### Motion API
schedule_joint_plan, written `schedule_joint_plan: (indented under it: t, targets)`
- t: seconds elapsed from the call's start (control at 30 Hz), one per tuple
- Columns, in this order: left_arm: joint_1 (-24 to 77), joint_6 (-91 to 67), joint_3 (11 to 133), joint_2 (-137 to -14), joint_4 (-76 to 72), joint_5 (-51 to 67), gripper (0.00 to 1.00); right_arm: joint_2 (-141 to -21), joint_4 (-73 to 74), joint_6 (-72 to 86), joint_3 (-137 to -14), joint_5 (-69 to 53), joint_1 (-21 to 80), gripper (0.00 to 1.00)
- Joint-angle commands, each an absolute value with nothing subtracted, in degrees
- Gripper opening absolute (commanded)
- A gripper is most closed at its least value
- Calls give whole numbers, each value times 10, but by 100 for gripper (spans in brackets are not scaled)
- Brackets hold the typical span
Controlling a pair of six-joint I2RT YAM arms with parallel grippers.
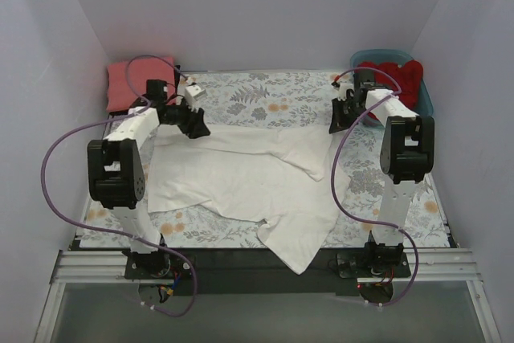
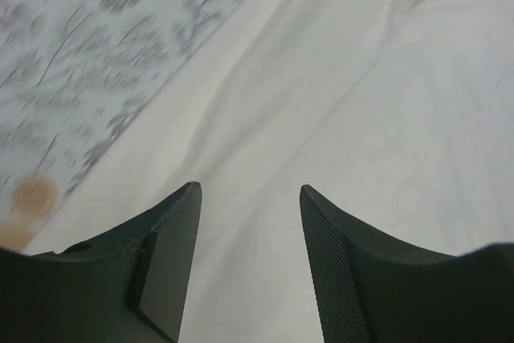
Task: Fold and stack the t-shirts
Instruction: Fold the tshirt
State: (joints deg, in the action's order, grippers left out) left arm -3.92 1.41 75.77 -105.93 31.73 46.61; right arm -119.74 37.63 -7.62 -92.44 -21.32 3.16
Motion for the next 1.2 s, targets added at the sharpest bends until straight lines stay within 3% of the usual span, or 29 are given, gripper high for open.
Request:
schedule_joint_plan:
  t: [0.0,0.07,0.3,0.77,1.17]
  targets:
    - [87,-39,774,-1019,300,547,51,-1180,381,-71,-920,-239,22,6]
    - [157,-116,775,-1035,233,534,52,-1176,380,-70,-917,-244,20,1]
    - [286,-221,874,-1159,156,443,53,-1170,380,-71,-908,-259,18,1]
    - [336,-264,979,-1283,160,374,51,-1154,380,-75,-897,-282,12,1]
    - [350,-272,981,-1259,158,389,38,-1158,381,-83,-896,-283,7,1]
